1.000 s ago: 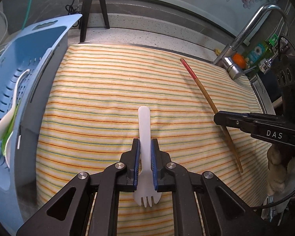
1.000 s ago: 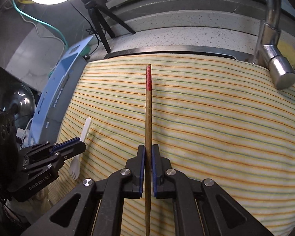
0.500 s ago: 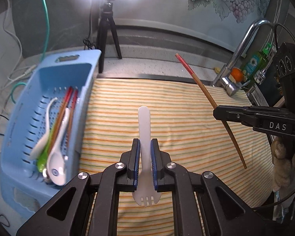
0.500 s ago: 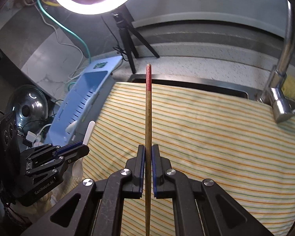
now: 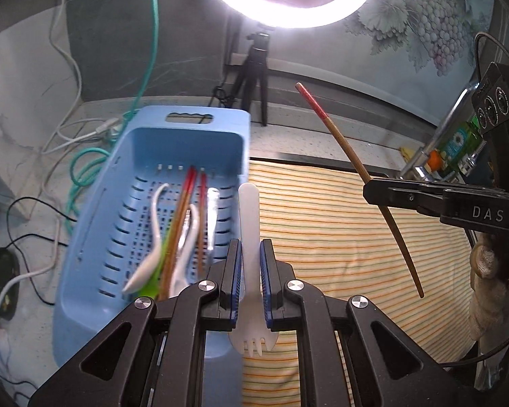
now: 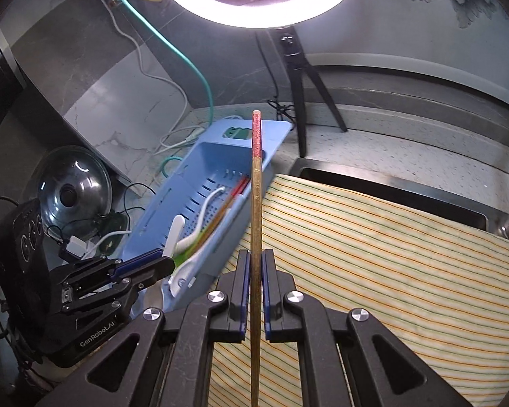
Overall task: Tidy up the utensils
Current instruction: 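Carry the spork and chopstick into the blue basket and open both grippers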
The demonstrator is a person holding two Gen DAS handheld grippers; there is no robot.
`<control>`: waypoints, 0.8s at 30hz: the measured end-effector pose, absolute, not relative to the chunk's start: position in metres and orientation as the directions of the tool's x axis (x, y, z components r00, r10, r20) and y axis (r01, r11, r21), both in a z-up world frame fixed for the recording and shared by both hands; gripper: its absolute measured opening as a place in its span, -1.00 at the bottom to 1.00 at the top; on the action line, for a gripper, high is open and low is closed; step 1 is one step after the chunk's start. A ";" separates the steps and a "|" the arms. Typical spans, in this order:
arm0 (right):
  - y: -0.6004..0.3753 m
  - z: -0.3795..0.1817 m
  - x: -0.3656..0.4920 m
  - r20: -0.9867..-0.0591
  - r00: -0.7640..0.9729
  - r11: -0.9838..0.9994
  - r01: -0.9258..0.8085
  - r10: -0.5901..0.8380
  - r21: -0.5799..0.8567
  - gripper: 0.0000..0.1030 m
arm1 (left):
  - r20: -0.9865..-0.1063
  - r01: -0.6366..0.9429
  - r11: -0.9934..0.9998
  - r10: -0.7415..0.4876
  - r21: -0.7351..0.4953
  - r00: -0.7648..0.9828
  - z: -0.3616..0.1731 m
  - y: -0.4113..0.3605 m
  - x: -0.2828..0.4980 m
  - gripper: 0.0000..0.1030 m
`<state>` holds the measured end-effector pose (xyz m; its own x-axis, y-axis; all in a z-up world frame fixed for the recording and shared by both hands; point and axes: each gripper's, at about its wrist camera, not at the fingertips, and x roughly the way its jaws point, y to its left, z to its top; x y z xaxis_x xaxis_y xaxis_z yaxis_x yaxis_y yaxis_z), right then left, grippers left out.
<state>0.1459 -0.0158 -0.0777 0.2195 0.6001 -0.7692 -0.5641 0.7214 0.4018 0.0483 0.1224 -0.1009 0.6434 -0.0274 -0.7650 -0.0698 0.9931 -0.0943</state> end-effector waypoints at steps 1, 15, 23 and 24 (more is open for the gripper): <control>-0.008 -0.078 0.146 -0.768 0.215 0.718 -0.566 0.603 0.405 -0.88 | -0.765 -0.077 0.992 -0.024 -0.096 0.643 -0.101 0.129 0.048 -0.82; 0.082 -0.094 0.156 -0.770 0.130 0.676 -0.584 0.624 0.449 -0.88 | -0.775 -0.142 0.984 0.010 -0.103 0.631 -0.107 0.185 0.064 -0.82; 0.110 -0.116 0.163 -0.794 0.099 0.692 -0.563 0.599 0.452 -0.88 | -0.781 -0.161 0.982 0.027 -0.095 0.624 -0.115 0.197 0.075 -0.82; 0.111 -0.117 0.164 -0.798 0.099 0.694 -0.564 0.595 0.448 -0.88 | -0.782 -0.164 0.982 0.029 -0.095 0.623 -0.116 0.198 0.075 -0.81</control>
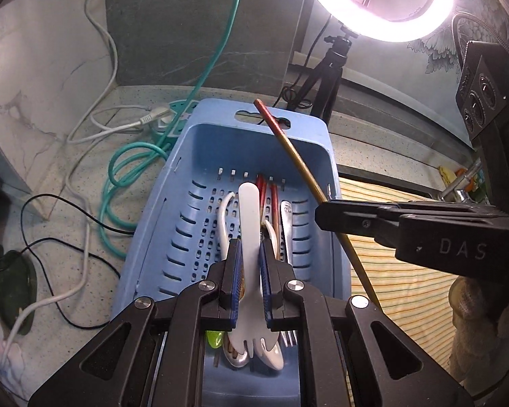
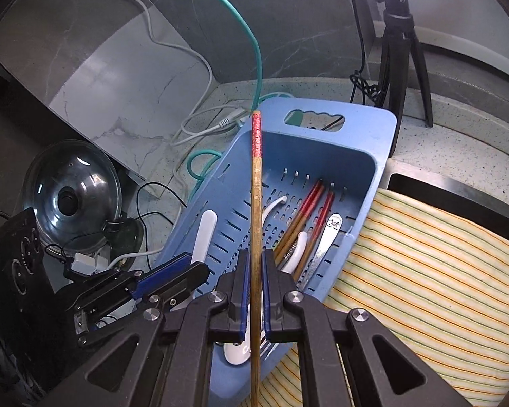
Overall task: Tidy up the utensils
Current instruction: 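Carry the spork and chopstick into the blue basket and open both grippers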
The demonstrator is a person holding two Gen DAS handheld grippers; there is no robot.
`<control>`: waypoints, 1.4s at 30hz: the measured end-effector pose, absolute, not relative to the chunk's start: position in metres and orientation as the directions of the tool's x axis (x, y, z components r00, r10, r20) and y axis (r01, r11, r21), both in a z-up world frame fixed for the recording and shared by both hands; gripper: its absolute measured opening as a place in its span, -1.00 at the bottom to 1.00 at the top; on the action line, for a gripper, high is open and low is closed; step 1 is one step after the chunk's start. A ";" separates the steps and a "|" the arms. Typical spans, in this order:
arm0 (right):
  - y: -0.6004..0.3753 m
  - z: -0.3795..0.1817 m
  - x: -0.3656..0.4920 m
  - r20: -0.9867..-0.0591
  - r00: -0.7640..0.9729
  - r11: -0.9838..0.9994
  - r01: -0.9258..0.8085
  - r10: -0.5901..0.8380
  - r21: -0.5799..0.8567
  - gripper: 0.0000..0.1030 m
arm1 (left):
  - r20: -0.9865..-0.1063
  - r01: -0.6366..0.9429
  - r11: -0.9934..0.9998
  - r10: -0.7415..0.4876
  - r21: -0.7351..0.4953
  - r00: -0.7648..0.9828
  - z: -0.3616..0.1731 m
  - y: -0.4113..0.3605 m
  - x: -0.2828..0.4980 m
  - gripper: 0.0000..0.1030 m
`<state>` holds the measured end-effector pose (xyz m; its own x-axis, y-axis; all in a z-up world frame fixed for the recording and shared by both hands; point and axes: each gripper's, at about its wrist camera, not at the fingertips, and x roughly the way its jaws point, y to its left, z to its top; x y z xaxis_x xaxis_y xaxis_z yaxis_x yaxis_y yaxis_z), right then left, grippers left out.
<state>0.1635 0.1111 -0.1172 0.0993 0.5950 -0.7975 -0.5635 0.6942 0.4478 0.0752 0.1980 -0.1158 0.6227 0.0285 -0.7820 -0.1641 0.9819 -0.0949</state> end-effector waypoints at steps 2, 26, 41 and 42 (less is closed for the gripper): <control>0.113 -0.118 0.164 -0.800 0.102 0.694 -0.570 0.591 0.440 -0.88 | -0.786 -0.170 0.981 0.032 -0.093 0.617 -0.117 0.200 0.077 -0.81; 0.095 -0.100 0.165 -0.797 0.157 0.706 -0.584 0.583 0.401 -0.57 | -0.776 -0.210 0.972 0.053 -0.104 0.629 -0.109 0.197 0.065 -0.66; 0.052 -0.066 0.144 -0.747 0.210 0.684 -0.604 0.631 0.408 0.02 | -0.746 -0.221 0.970 0.076 -0.098 0.662 -0.086 0.169 0.034 -0.38; 0.047 -0.064 0.143 -0.745 0.213 0.685 -0.602 0.633 0.410 0.04 | -0.745 -0.223 0.970 0.077 -0.098 0.662 -0.084 0.166 0.031 -0.38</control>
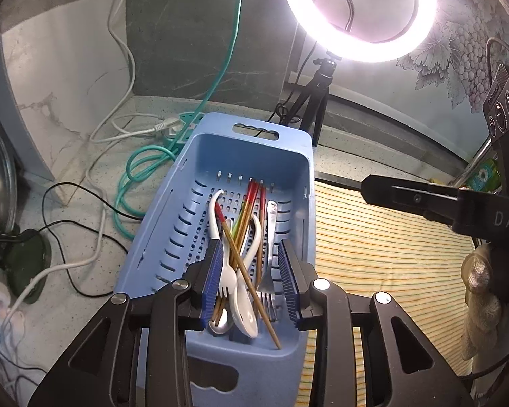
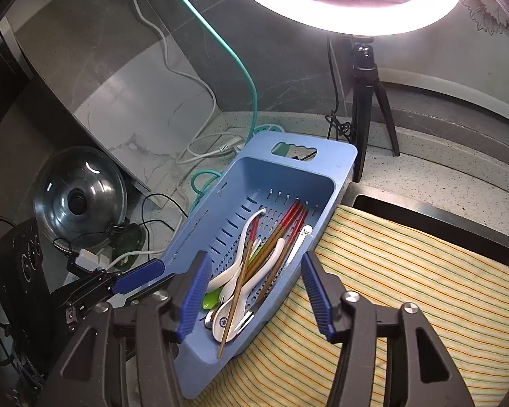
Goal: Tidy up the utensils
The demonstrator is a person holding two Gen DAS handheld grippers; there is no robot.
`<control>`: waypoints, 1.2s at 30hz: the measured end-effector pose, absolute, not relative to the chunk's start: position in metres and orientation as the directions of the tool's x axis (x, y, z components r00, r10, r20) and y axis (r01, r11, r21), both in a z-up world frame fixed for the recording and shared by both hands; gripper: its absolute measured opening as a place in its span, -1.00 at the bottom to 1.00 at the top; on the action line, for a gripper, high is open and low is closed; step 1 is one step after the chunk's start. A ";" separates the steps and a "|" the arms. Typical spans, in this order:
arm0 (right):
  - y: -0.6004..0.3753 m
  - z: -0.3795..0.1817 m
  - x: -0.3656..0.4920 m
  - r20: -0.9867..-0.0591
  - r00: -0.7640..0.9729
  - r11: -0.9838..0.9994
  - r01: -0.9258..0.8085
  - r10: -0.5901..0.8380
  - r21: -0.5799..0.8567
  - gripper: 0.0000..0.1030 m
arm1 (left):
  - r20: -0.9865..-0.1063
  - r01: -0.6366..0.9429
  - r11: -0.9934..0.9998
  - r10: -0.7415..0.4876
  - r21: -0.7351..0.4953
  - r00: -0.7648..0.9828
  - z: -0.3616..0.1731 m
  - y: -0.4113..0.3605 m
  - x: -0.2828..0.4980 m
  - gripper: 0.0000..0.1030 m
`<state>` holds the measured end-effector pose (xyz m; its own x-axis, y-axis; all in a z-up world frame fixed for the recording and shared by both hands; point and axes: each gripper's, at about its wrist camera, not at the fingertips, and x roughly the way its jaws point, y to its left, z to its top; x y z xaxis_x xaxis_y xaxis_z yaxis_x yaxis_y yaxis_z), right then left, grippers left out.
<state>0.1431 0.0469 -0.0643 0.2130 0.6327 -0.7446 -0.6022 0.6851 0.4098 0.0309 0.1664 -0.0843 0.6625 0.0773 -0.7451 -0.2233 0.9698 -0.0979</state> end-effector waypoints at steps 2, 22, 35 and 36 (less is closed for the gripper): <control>0.040 -0.061 0.141 -0.745 0.224 0.690 -0.604 0.628 0.399 0.07 | -0.743 -0.222 0.970 0.077 -0.098 0.664 -0.082 0.160 0.026 -0.26; -0.051 -0.025 0.086 -0.688 0.397 0.707 -0.664 0.607 0.241 0.48 | -0.691 -0.273 0.962 0.192 -0.008 0.697 -0.050 0.086 -0.033 0.51; -0.074 -0.010 0.051 -0.667 0.460 0.722 -0.670 0.586 0.171 0.49 | -0.685 -0.331 0.944 0.230 -0.018 0.692 -0.043 0.074 -0.061 0.55; -0.075 -0.010 0.050 -0.668 0.461 0.722 -0.671 0.584 0.169 0.49 | -0.685 -0.332 0.943 0.230 -0.019 0.692 -0.042 0.074 -0.062 0.55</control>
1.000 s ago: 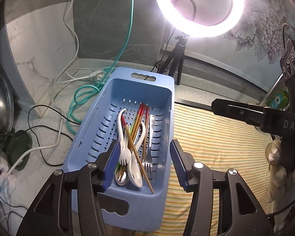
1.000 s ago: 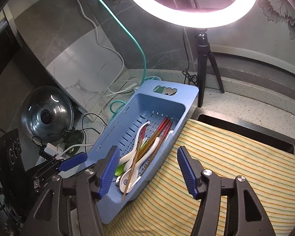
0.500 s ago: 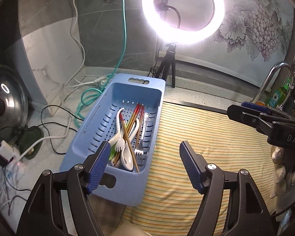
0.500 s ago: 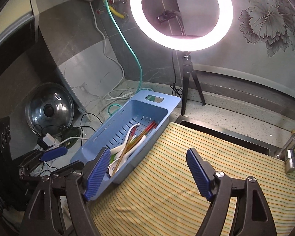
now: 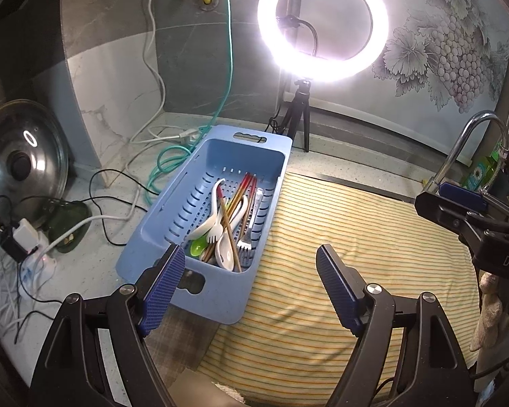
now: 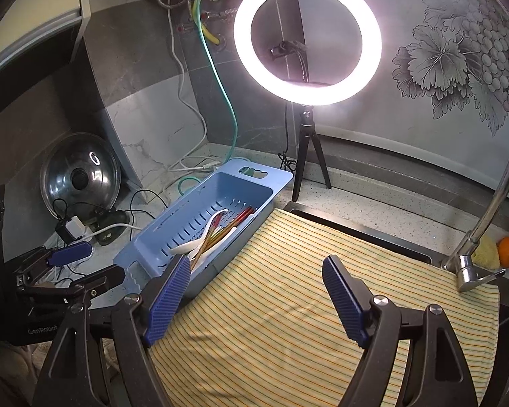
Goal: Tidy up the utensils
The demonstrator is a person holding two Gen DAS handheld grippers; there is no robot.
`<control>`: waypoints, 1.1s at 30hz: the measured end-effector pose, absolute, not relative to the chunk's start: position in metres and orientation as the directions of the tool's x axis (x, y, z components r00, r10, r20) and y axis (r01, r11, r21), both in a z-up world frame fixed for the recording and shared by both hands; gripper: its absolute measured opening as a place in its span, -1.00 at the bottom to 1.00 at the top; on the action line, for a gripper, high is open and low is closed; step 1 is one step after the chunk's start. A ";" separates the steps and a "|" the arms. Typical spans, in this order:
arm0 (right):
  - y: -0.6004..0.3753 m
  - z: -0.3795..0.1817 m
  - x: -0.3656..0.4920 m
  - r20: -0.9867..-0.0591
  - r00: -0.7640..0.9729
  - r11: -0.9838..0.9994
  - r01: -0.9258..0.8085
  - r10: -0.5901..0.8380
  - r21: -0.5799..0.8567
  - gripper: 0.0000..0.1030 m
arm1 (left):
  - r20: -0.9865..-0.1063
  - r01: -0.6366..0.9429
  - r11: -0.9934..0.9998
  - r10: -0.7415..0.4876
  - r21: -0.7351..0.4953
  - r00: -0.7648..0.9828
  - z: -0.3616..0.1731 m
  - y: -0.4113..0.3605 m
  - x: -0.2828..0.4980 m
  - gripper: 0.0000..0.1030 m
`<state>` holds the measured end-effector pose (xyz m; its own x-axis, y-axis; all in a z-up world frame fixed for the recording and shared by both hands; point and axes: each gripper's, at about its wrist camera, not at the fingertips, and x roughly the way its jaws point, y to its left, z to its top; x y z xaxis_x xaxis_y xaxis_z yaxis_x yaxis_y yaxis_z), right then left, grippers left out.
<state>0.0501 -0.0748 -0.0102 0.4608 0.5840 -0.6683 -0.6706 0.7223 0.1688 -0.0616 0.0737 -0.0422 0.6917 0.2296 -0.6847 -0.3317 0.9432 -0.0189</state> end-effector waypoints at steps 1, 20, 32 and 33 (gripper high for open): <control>-0.075 -0.010 0.050 -0.669 0.464 0.724 -0.669 0.581 0.166 0.49 | -0.683 -0.333 0.943 0.232 -0.017 0.692 -0.041 0.073 -0.062 0.55; -0.089 -0.008 0.049 -0.663 0.493 0.754 -0.634 0.563 0.169 0.49 | -0.679 -0.320 0.947 0.226 -0.015 0.699 -0.039 0.065 -0.063 0.55; -0.088 -0.012 0.055 -0.671 0.481 0.753 -0.633 0.565 0.180 0.50 | -0.683 -0.320 0.947 0.225 -0.013 0.695 -0.041 0.065 -0.059 0.55; -0.088 -0.013 0.056 -0.671 0.480 0.753 -0.633 0.565 0.181 0.50 | -0.684 -0.321 0.947 0.226 -0.013 0.694 -0.041 0.065 -0.059 0.55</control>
<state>0.0556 -0.0882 -0.0126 0.4798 0.5651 -0.6712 -0.6331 0.7526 0.1810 -0.0587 0.0652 -0.0407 0.6939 0.2262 -0.6836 -0.3212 0.9469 -0.0126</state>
